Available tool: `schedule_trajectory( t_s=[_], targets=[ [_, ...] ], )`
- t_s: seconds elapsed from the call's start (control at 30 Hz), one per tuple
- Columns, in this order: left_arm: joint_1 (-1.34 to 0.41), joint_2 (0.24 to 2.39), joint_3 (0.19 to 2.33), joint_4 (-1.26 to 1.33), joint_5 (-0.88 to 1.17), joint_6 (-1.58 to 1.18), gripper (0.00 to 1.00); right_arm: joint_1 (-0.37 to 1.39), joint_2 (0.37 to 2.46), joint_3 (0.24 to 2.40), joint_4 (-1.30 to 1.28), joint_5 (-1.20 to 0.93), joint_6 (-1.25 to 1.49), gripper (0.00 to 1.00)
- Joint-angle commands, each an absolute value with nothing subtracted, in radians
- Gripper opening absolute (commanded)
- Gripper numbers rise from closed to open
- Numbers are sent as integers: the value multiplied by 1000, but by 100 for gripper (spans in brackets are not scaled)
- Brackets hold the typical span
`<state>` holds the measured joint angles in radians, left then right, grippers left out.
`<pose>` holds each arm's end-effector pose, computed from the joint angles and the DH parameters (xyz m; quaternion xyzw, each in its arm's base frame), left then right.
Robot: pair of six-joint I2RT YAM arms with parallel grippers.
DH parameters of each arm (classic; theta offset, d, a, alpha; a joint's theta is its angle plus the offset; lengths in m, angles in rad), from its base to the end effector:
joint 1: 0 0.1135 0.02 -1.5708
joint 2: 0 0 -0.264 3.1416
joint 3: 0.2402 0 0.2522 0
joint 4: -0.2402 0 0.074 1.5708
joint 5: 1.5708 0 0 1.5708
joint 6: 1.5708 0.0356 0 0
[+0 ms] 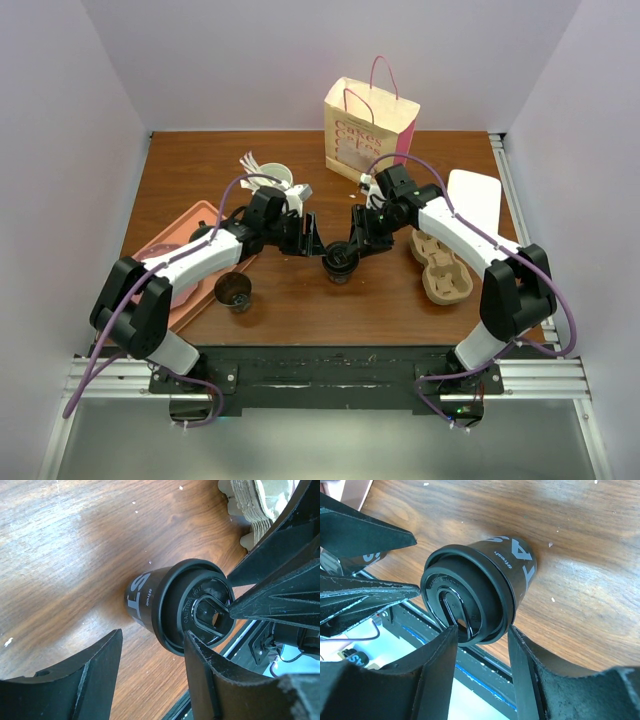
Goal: Pack the takeout coffee
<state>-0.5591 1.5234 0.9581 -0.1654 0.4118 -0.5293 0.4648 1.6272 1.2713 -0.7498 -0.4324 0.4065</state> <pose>0.2687 -0.1849 0.2255 0.0967 0.8924 -0.3664 0.2449 0.2911 0.1626 0.2529 -0.0771 0.9486 0.2842 0.1160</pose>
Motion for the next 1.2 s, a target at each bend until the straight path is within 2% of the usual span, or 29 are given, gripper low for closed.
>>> schedule_trajectory(
  t_s=[0.0, 0.23, 0.43, 0.9, 1.17],
  targets=[
    [-565, 1525, 996, -152, 417, -511, 57, 471, 1569, 1292, -782, -405, 396, 50],
    [-566, 1502, 1031, -170, 407, -503, 57, 468, 1546, 1308, -796, -406, 396, 54],
    [-565, 1471, 1034, -112, 469, -489, 66, 469, 1560, 1308, -778, -420, 376, 56],
    [-621, 1597, 1095, -156, 459, -384, 66, 446, 1627, 1344, -785, -452, 272, 58],
    [-623, 1612, 1086, -160, 414, -368, 68, 437, 1657, 1315, -764, -483, 232, 56]
  ],
)
